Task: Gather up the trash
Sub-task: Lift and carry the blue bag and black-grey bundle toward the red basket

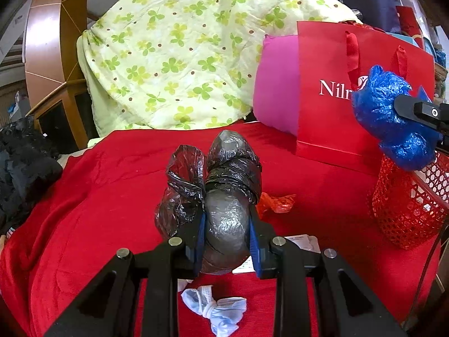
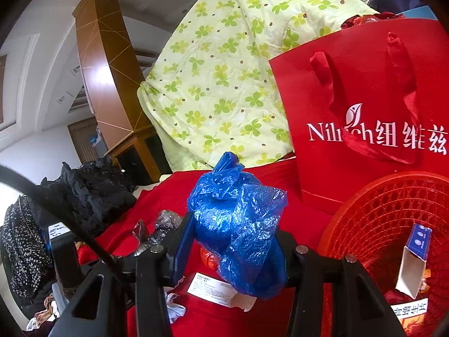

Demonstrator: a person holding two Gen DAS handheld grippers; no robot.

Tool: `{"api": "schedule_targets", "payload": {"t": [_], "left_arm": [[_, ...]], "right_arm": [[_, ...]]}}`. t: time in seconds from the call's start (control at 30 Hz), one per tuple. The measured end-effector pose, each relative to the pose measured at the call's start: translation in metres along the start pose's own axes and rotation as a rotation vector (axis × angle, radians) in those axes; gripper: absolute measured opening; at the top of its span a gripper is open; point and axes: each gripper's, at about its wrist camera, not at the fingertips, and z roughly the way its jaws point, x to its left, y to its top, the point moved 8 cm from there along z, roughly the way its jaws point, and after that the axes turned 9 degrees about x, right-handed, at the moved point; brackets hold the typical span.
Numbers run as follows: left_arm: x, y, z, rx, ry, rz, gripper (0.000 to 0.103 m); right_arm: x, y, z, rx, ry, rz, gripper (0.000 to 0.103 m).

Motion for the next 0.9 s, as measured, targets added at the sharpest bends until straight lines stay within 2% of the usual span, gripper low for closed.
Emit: {"api": "schedule_targets", "payload": {"t": [0.3,0.53,0.73,0.9], "left_arm": [[-0.011,-0.002,0.002,0.007,-0.007,0.025,0.029],[-0.016,-0.005,0.004,0.012,0.027,0.04,0.029],[-0.023,-0.002,-0.012,-0.016,0.081,0.066,0.029],[-0.036,0.003,-0.031,-0.032,0.082,0.075,0.029]], "right_arm": [[-0.012,0.001,-0.012,-0.019,-0.017,0.011,0.051],[-0.016,0.003,-0.019,-0.032,-0.021,0.016,0.051],[-0.014,0.003,-0.032,-0.061,-0.011,0.028,0.051],[-0.021,0.008,-0.048,-0.096,0.001,0.055,0.051]]}}
